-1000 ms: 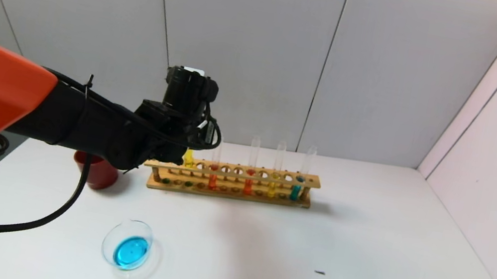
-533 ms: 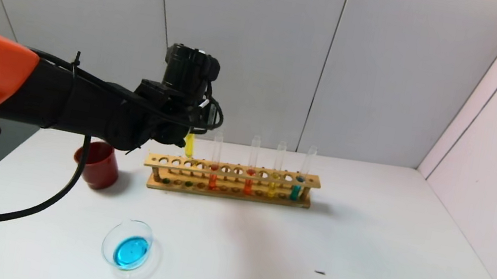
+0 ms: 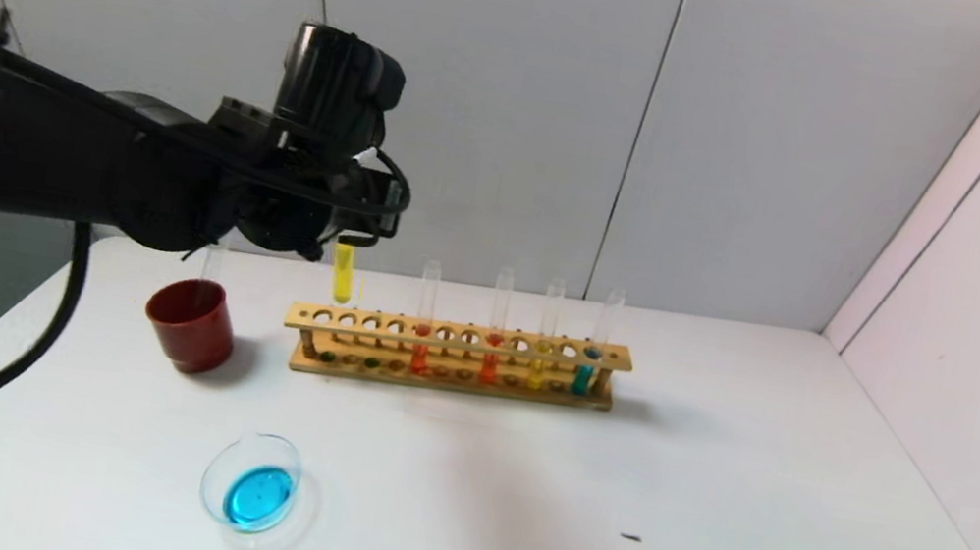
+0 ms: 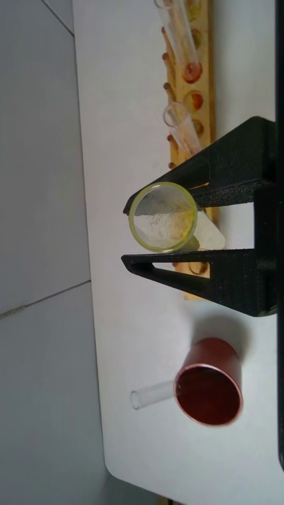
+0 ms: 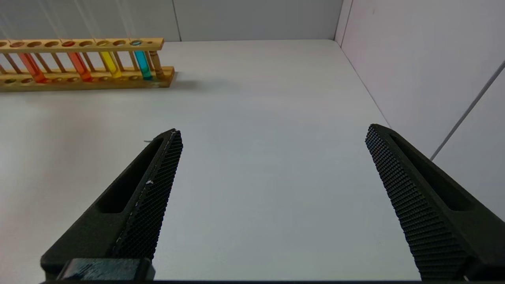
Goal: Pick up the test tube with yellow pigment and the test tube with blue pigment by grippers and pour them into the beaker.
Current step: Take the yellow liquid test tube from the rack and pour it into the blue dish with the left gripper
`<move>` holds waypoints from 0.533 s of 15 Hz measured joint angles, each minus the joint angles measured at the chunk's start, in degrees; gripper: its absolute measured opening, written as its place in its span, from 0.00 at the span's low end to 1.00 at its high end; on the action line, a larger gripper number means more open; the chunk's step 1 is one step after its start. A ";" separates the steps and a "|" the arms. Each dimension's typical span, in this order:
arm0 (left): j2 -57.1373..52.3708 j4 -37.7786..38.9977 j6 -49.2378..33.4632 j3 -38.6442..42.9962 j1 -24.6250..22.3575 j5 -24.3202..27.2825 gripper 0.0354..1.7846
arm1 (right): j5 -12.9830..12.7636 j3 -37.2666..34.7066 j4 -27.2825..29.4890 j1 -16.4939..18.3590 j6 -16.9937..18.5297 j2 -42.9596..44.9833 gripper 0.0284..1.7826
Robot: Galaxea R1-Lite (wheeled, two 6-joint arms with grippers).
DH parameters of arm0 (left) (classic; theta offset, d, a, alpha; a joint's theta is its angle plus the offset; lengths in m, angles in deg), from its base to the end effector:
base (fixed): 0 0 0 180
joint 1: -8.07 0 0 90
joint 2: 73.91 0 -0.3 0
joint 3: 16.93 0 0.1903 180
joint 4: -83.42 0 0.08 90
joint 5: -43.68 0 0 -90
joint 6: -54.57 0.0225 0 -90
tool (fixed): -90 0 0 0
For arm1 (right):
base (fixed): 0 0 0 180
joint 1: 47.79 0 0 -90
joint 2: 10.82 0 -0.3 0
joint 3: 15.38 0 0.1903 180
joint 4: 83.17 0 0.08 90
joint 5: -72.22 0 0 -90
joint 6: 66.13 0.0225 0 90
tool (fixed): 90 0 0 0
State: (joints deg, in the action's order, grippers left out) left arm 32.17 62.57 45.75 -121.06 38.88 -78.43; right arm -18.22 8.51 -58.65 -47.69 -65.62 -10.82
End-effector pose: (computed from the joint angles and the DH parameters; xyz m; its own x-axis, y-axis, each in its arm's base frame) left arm 0.3193 -0.1765 0.2434 0.9429 0.0566 -0.3282 -0.0382 0.9973 0.0622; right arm -0.0235 -0.0001 0.0759 0.9999 -0.0094 -0.0110 0.0095 0.9999 0.0088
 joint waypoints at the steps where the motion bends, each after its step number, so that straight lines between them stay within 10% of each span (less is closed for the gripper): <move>1: -2.15 -2.28 0.17 1.08 -0.05 0.00 0.18 | 0.00 0.00 -0.01 0.00 0.01 0.00 0.95; 8: -17.58 -12.41 5.34 15.82 -3.69 0.41 0.18 | 0.00 0.00 0.00 0.00 0.01 0.00 0.95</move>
State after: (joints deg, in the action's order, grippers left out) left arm 14.59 50.16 51.09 -105.24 35.18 -78.02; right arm -18.22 8.51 -58.65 -47.69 -65.61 -10.82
